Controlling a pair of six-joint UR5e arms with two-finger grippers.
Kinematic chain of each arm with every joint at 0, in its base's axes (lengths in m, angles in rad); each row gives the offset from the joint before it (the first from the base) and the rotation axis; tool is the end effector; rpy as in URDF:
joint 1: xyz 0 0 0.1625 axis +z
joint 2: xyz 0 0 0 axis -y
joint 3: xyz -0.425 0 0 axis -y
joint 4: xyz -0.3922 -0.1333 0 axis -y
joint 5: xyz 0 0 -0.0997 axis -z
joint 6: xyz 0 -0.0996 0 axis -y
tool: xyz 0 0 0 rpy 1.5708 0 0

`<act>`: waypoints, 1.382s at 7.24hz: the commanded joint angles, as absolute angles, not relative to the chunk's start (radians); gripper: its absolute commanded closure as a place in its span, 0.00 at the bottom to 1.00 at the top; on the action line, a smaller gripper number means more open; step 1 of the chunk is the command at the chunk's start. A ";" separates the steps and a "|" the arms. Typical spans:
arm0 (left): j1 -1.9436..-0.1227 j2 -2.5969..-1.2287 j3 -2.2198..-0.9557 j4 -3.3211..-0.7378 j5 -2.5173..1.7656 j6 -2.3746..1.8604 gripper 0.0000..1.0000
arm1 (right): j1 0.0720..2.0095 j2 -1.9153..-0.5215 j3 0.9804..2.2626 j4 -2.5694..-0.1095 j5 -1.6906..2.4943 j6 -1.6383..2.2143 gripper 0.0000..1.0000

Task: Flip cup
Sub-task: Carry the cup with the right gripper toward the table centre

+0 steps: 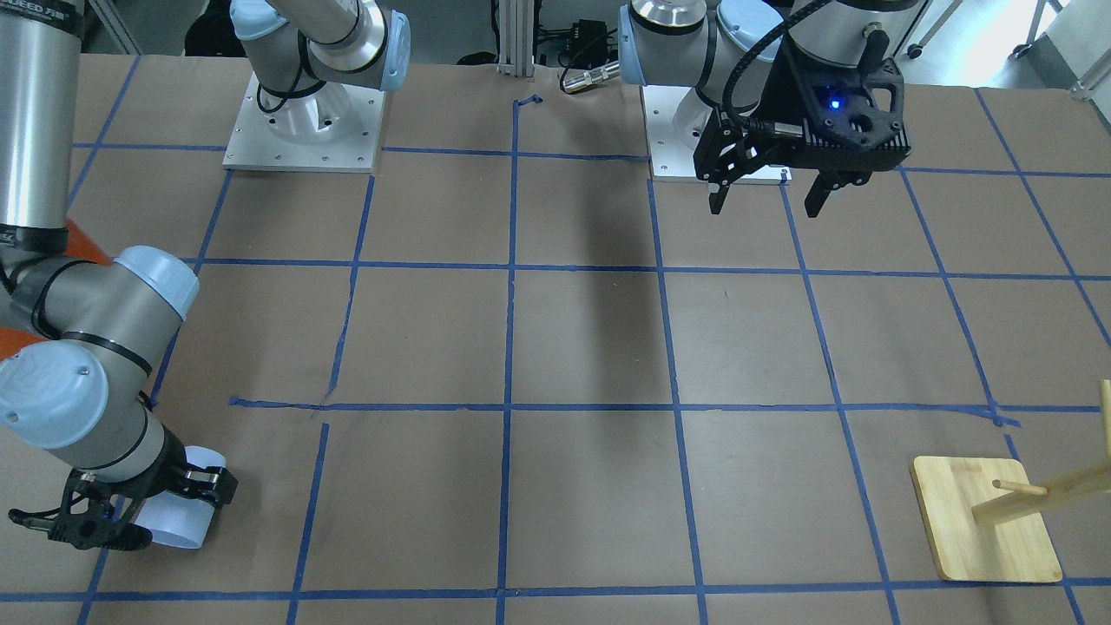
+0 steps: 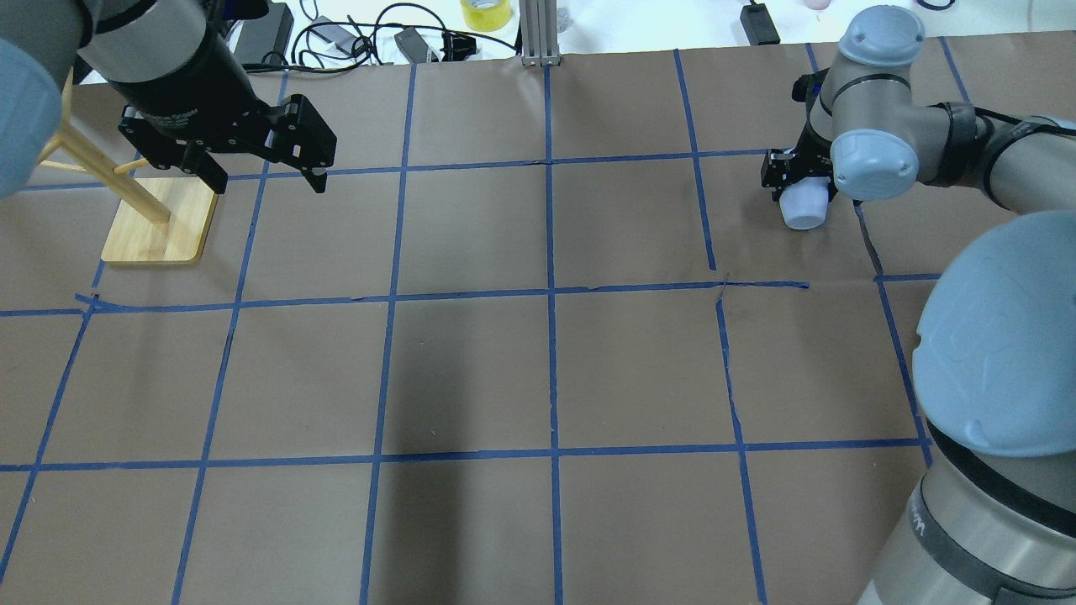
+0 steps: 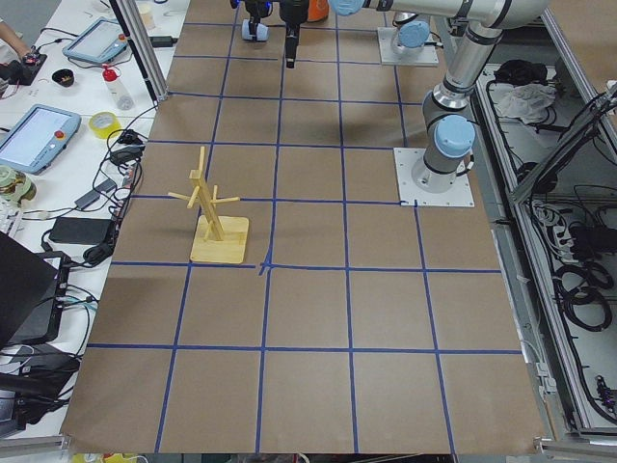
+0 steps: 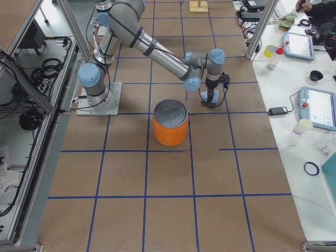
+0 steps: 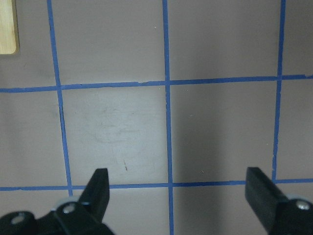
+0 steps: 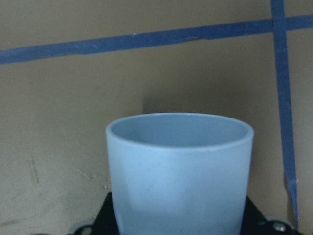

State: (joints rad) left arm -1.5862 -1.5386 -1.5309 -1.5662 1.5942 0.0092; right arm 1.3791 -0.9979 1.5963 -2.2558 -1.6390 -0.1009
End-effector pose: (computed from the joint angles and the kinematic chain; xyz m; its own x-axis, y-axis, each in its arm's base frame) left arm -0.1384 -0.4825 0.5239 -0.9995 0.0228 -0.0240 0.0246 0.9968 -0.0764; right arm -0.0020 -0.6743 0.2083 -0.9924 0.0964 0.0763 0.0903 0.9928 -0.0792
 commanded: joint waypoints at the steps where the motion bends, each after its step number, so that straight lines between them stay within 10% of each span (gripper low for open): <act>1: -1.586 -1.539 -1.529 -1.566 1.594 0.009 0.00 | 1.388 -1.063 1.597 -2.237 -1.606 -0.239 1.00; 10: -1.586 -1.539 -1.528 -1.566 1.595 0.009 0.00 | 1.905 -0.927 1.395 -2.250 -1.646 -0.782 0.98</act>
State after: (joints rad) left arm -1.5861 -1.5386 -1.5284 -1.5662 1.5957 0.0092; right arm 1.8277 -0.9673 1.4344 -2.2529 -1.5542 -0.7242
